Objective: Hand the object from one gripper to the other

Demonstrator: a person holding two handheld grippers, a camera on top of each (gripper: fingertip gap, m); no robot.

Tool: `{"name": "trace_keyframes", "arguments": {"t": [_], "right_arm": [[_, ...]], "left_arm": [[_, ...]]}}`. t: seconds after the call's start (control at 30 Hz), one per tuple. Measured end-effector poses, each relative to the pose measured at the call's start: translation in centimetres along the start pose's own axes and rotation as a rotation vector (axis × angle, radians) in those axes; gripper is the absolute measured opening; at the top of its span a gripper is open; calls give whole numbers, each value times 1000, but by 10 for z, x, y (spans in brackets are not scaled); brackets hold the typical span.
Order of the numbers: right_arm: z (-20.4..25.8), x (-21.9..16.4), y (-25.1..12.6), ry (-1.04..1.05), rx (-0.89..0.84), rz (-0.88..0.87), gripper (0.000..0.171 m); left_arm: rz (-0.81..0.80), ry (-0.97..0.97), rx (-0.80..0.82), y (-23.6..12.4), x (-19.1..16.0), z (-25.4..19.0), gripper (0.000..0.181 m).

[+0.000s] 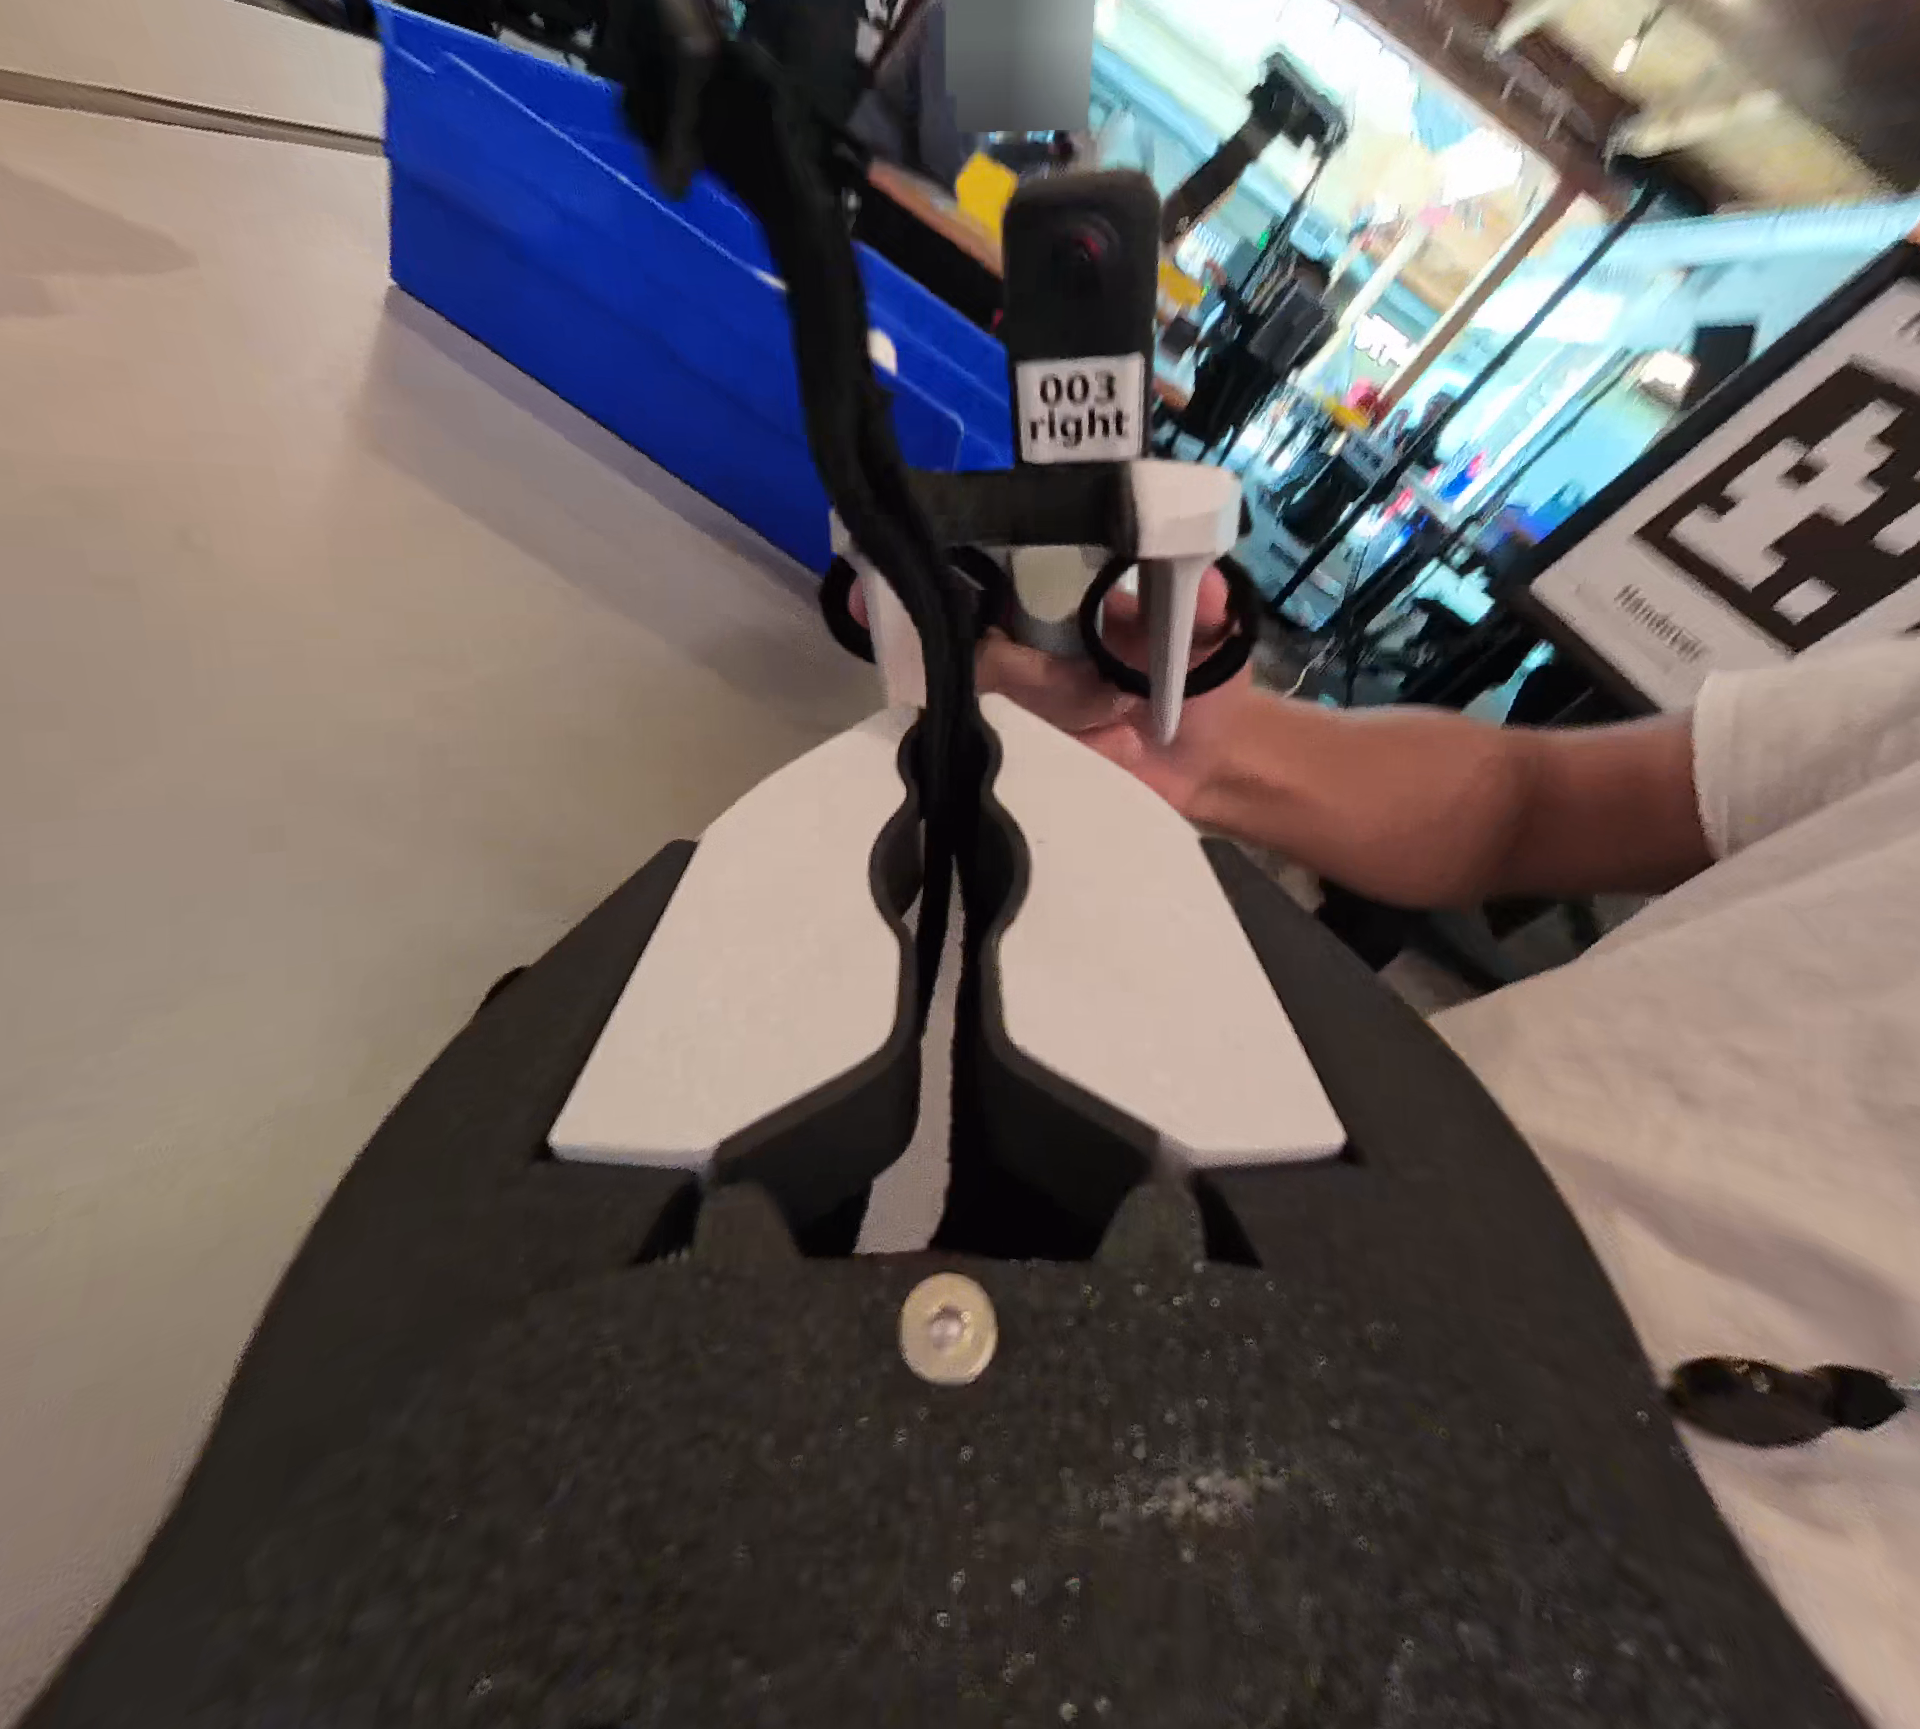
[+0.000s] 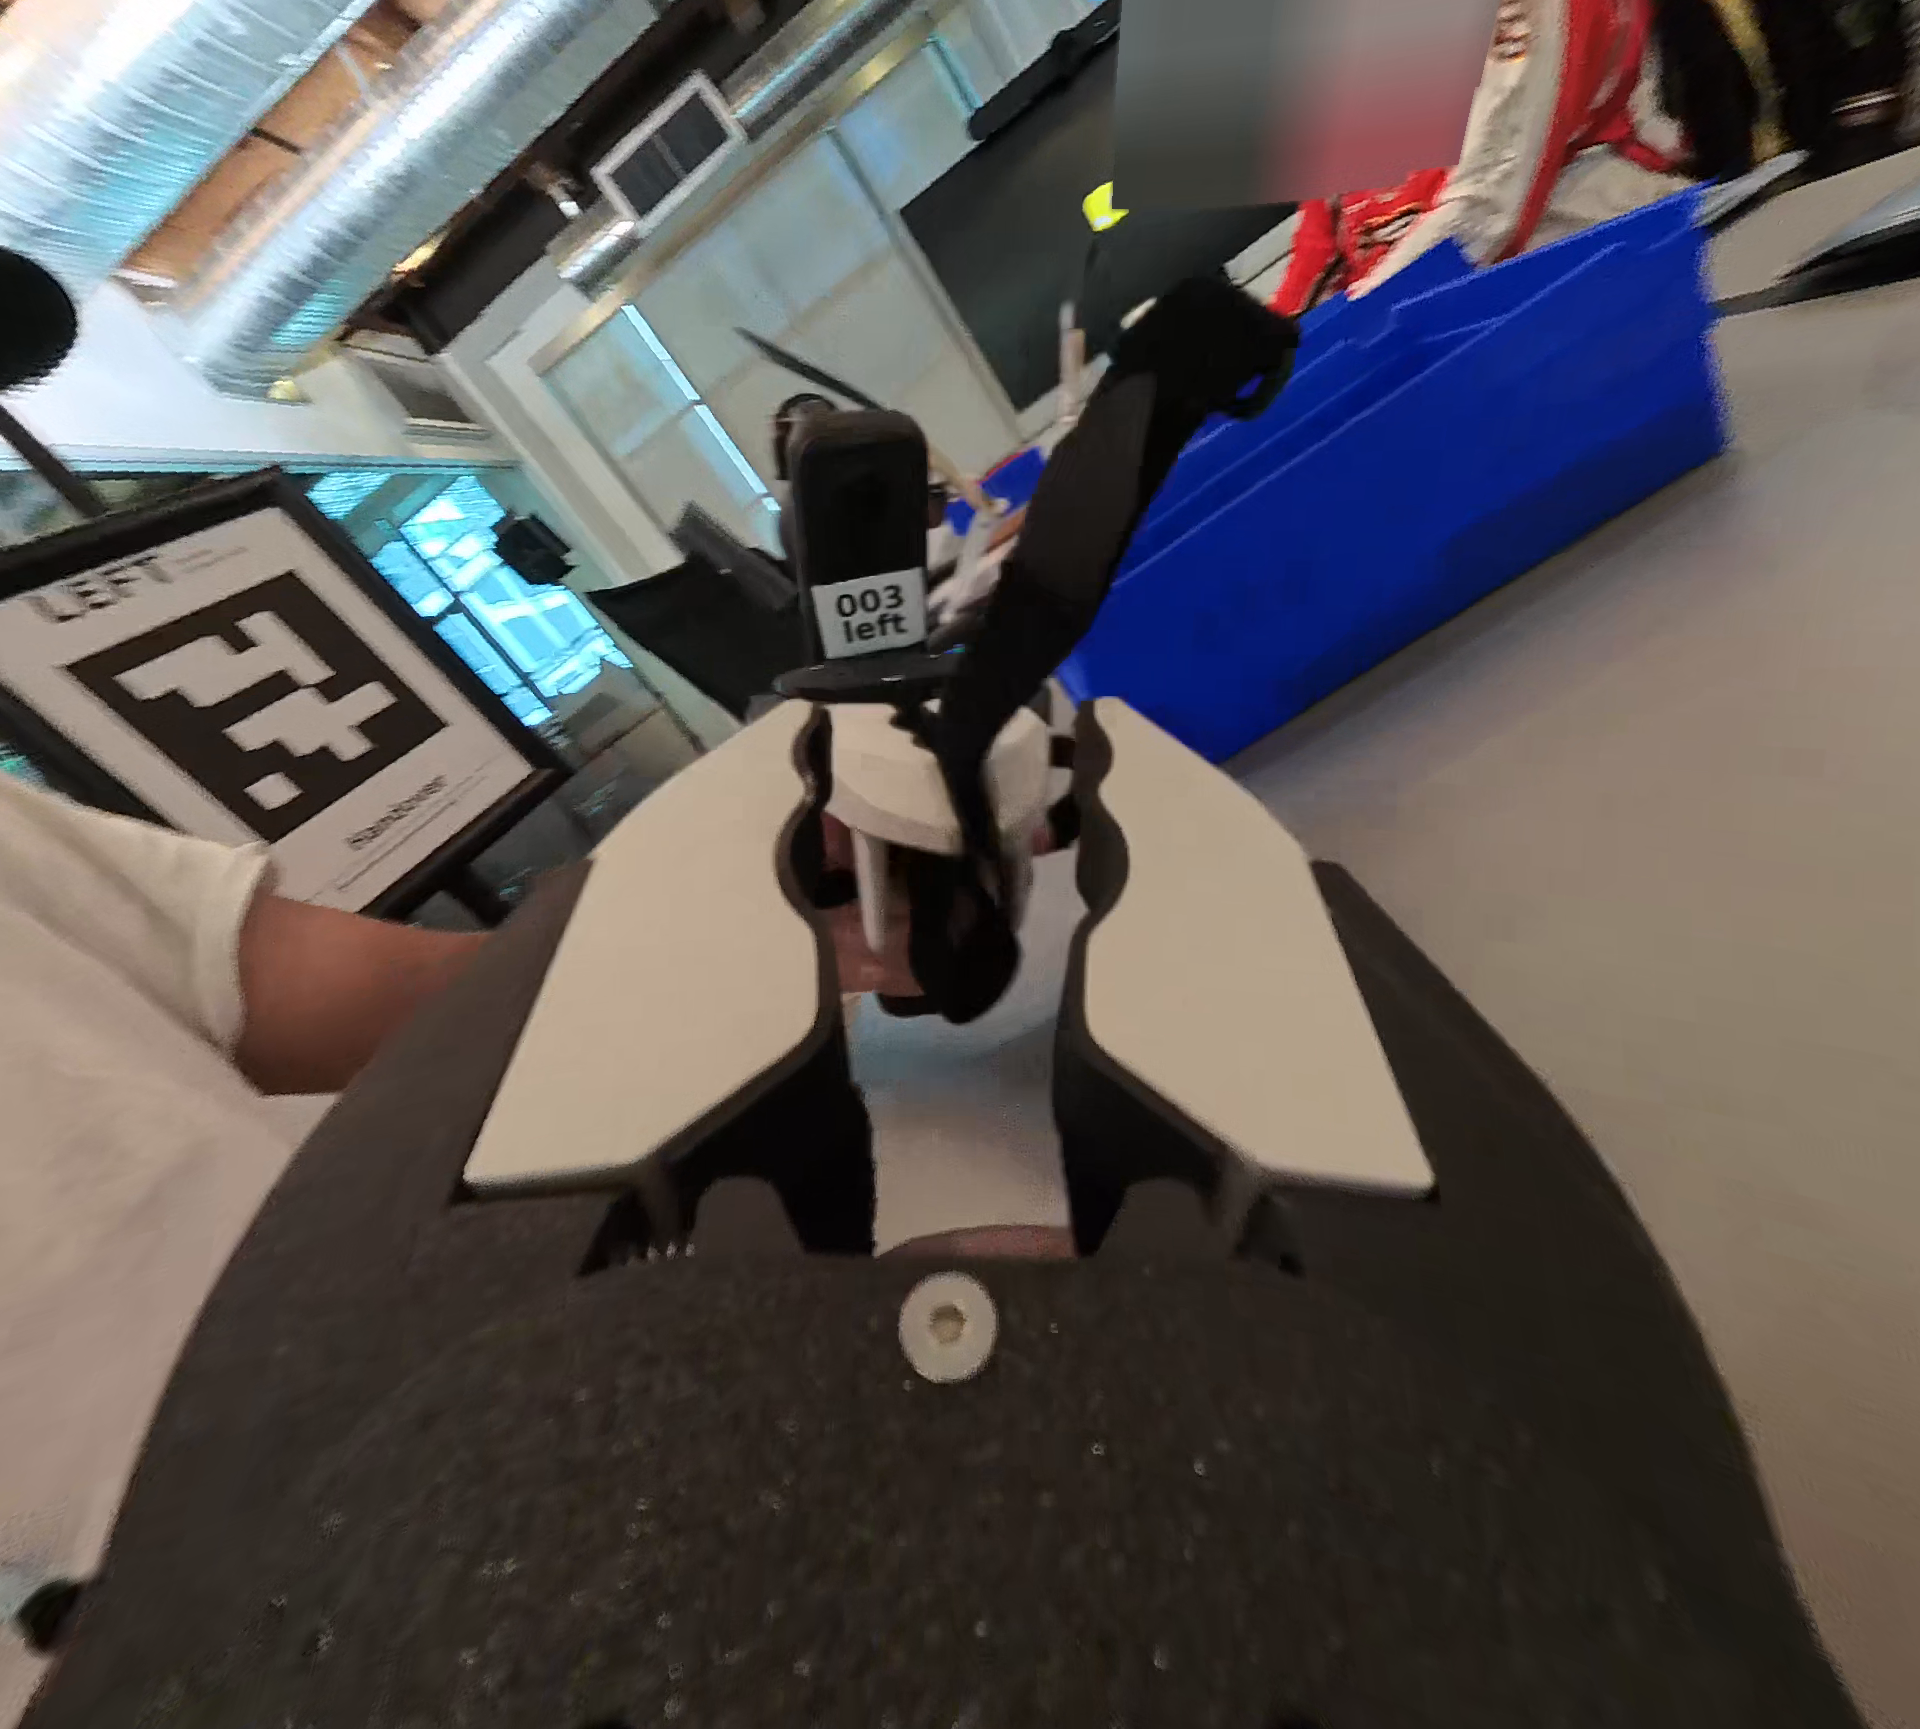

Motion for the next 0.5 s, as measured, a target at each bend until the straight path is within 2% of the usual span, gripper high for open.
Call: {"name": "trace_keyframes", "arguments": {"t": [0.1,0.23,0.3,0.43,0.5], "right_arm": [[-15,-6,0,-54,-121,49,46],[-7,-53,20,-11,-59,280,48],[2,-67,32,24,-16,308,49],[14,-75,46,23,28,292,43],[12,-75,46,7,19,284,25]], "left_arm": [[-120,-113,-17,-13,14,10,4],[-292,-215,-140,-26,33,6,4],[-342,-241,-184,-27,37,3,4],[-376,-233,-237,-25,40,-7,4],[-361,-217,-247,-22,39,-12,4]]}}
Point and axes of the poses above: each gripper's, where its closed fingertips meet, y out along the fingers, x out of its top, z = x × y across the jaws, the point moved 2 cm from there along -y, back along the fingers, and after that the axes turned 4 degrees about y, right-handed, at the moved point
